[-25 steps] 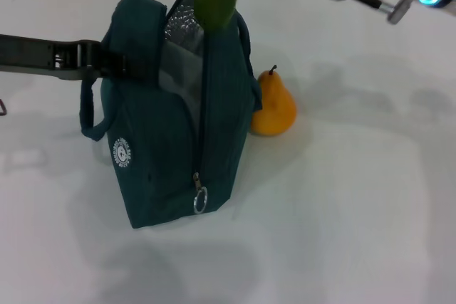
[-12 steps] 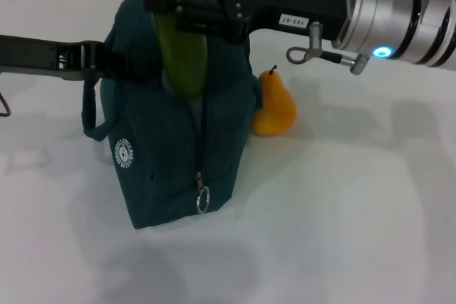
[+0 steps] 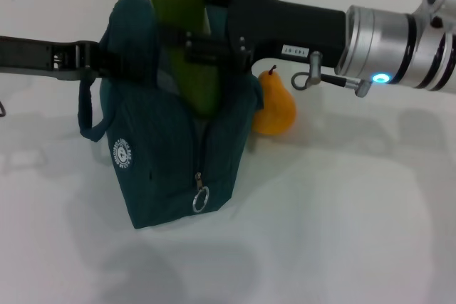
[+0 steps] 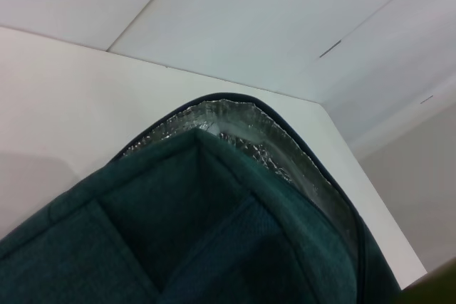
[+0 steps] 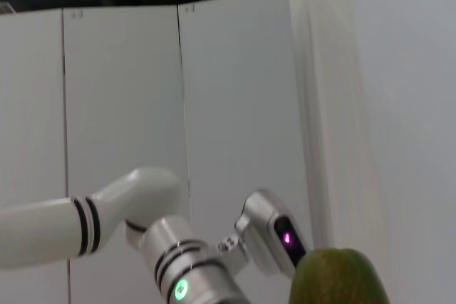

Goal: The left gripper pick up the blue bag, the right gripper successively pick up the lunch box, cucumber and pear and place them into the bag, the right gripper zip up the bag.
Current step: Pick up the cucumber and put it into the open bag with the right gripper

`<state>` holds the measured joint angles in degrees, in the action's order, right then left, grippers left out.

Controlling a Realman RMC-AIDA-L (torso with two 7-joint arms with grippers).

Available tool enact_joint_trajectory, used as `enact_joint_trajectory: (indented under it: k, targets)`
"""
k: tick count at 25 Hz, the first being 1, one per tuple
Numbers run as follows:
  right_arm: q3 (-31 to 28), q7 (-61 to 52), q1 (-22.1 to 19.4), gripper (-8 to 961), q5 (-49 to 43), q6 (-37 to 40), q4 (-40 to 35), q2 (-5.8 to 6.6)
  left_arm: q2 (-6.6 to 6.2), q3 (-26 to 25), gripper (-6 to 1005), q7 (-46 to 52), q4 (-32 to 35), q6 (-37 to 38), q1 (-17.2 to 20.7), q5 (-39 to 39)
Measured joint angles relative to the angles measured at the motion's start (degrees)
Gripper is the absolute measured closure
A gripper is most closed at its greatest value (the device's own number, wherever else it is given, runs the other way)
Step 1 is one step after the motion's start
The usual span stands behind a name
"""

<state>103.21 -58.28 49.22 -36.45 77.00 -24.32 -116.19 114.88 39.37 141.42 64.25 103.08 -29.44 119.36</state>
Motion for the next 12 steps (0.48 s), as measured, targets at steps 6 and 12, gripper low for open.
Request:
enact_joint_trajectory:
  k: [6, 12]
  targets:
    - [5.1, 2.7, -1.2, 333, 4.0, -2.2, -0.7, 0.00, 0.03, 0.0, 962, 0.0, 0.0, -0.1, 0.0, 0.0]
    - [8.3, 4.9, -1.6, 333, 6.6, -3.5, -0.7, -0.01, 0.12, 0.0, 962, 0.0, 0.0, -0.1, 0.2, 0.0]
